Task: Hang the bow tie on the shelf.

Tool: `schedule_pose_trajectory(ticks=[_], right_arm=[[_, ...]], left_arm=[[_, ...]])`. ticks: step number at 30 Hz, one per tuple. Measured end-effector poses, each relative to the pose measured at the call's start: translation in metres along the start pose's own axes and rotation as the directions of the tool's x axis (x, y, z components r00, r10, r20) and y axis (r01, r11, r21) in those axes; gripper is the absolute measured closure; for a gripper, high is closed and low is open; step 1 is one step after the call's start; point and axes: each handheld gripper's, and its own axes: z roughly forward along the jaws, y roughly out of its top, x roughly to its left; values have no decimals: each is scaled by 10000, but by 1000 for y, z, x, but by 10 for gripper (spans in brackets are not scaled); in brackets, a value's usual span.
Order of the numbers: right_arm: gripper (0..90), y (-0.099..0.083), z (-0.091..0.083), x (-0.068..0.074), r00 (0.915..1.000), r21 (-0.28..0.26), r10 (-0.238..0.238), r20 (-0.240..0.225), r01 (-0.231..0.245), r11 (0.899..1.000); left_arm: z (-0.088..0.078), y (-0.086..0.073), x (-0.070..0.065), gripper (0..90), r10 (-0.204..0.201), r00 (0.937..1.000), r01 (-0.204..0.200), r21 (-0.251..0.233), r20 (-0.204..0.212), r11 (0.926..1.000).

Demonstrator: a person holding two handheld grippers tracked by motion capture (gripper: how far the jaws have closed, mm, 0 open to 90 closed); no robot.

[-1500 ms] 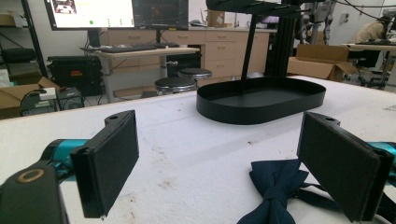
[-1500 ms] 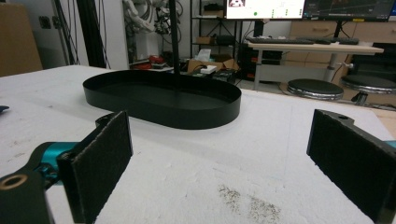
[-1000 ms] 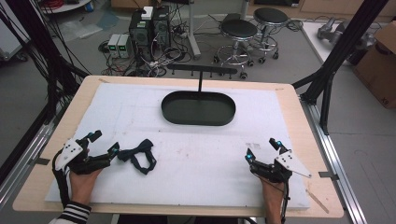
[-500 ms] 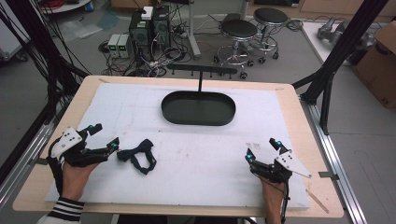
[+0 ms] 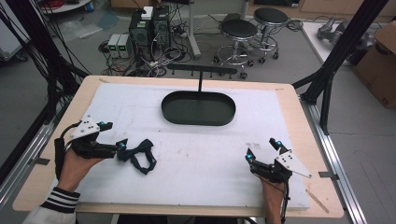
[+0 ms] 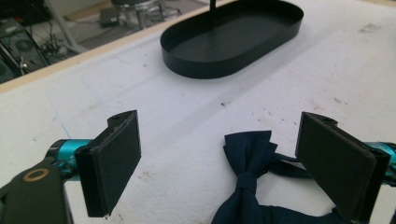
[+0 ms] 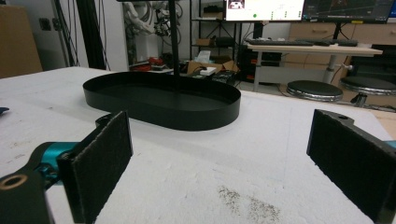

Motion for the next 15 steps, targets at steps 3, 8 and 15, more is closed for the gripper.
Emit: schedule_pose_trajectory(ticks=[3,8,15], right_arm=[[59,0,0,0,10000,1,6,-1,-6,10000],[59,0,0,0,10000,5,-8,-4,8,10000],[59,0,0,0,10000,7,-6,-5,6,10000]], left_arm=[[5,5,-3,151,174,9996,-189,695,215,9974],[14,9,-8,197,597,9977,-639,1500,322,9866],[29,9,-14,201,844,9942,-994,2652,673,9590]])
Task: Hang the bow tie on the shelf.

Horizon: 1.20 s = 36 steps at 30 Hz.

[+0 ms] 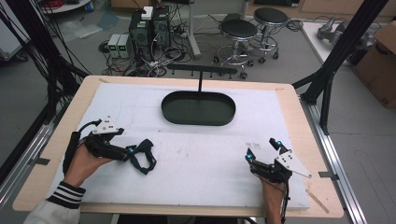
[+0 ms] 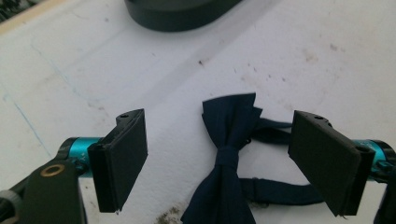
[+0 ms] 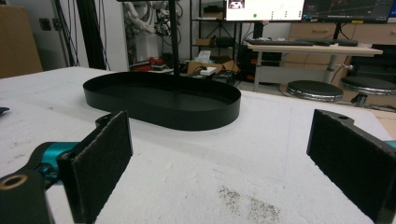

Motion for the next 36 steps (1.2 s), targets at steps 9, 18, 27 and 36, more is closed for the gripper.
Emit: schedule_pose_trajectory(ticks=[9,18,27,36], right_arm=[[59,0,0,0,10000,12,-13,-9,13,10000],[59,0,0,0,10000,15,-40,-12,40,10000],[59,0,0,1,10000,27,-34,-17,34,10000],[58,0,0,1,10000,24,-20,-17,20,10000]], left_arm=[[13,1,-3,272,145,9998,-135,835,-106,9964],[28,6,1,325,-10,9986,-105,2203,521,9754],[38,5,4,402,-104,9981,-68,2737,613,9618],[44,4,3,485,-65,9973,-171,3181,729,9479]])
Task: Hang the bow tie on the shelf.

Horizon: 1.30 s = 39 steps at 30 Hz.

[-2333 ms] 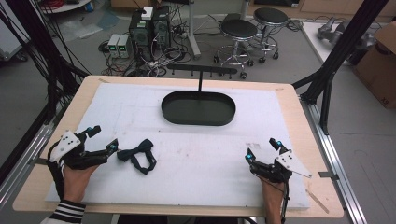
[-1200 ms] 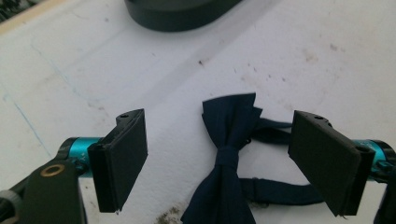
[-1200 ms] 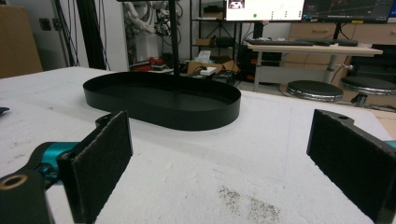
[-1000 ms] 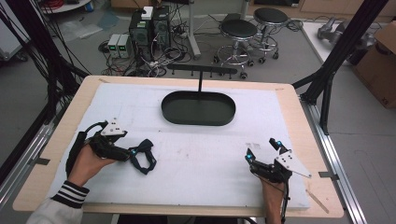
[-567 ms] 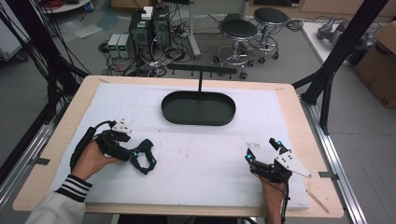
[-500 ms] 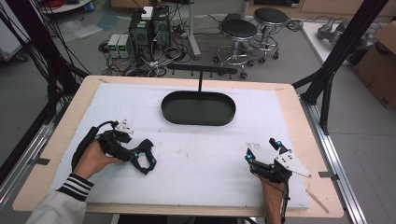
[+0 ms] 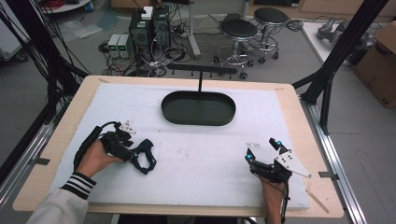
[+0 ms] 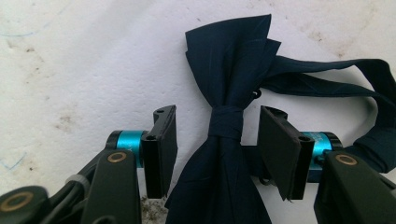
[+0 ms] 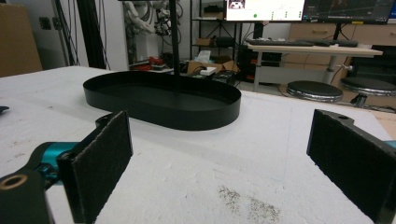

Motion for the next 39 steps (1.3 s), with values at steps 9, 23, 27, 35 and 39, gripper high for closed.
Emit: schedule_pose_trajectory(ticks=[9,23,27,35,39], right_arm=[[59,0,0,-1,10000,-25,-10,9,10,10000],[59,0,0,0,10000,-13,30,-3,-30,10000],[59,0,0,0,10000,-16,30,4,-30,10000],[59,0,0,-1,10000,-29,-4,5,4,10000],[59,0,0,0,10000,-9,19,1,-19,10000]], left_arm=[[3,4,-1,573,207,9998,-207,325,17,9993],[7,8,-1,625,240,9997,-244,704,64,9972],[7,8,2,656,36,9996,-56,698,283,9975],[7,9,1,736,-63,9994,40,692,342,9976],[6,8,1,740,-307,9988,283,627,376,9976]])
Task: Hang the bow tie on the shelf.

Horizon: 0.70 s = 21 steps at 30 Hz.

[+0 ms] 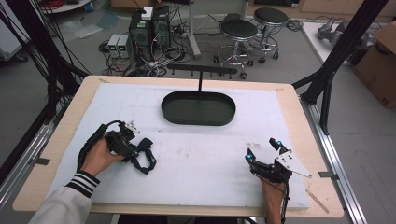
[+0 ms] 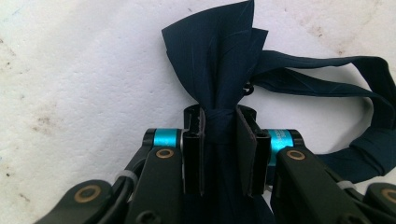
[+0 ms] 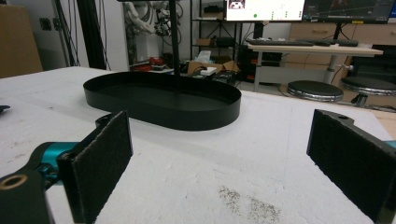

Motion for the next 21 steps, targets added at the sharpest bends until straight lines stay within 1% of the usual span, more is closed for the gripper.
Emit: schedule_pose_trajectory(ticks=[2,6,8,12,15,16,17,18,19,20,21], right_arm=[[59,0,0,0,10000,-34,-55,16,55,10000],[59,0,0,0,10000,-3,-10,4,10,10000],[59,0,0,0,10000,-1,-16,5,16,10000],[59,0,0,0,10000,-1,-17,9,17,10000],[59,0,0,0,10000,-3,-14,-3,14,10000],[59,0,0,0,10000,-1,-16,6,16,10000],[59,0,0,0,10000,-1,-16,6,16,10000],[59,0,0,0,10000,1,-9,6,9,10000],[59,0,0,0,10000,0,-11,8,11,10000],[59,0,0,0,10000,2,-24,6,24,10000],[59,0,0,0,10000,2,-33,6,33,10000]], left_arm=[[-2,0,1,740,2,10000,-2,-27,50,10000],[-2,-1,1,742,-34,10000,34,-74,71,10000],[-2,0,0,742,-125,9999,126,-157,63,9998],[-3,0,1,743,-40,10000,40,-142,22,9999],[-5,0,0,743,9,10000,-9,-404,2,9992],[-7,0,0,743,147,9999,-147,-669,3,9977],[-7,0,0,742,147,9999,-147,-669,3,9977],[-8,0,0,743,227,9997,-237,-966,-108,9950],[-8,0,0,743,227,9997,-237,-966,-108,9950],[-10,0,-1,744,292,9994,-311,-1203,-176,9923],[-10,0,-1,744,292,9994,-311,-1203,-176,9923]])
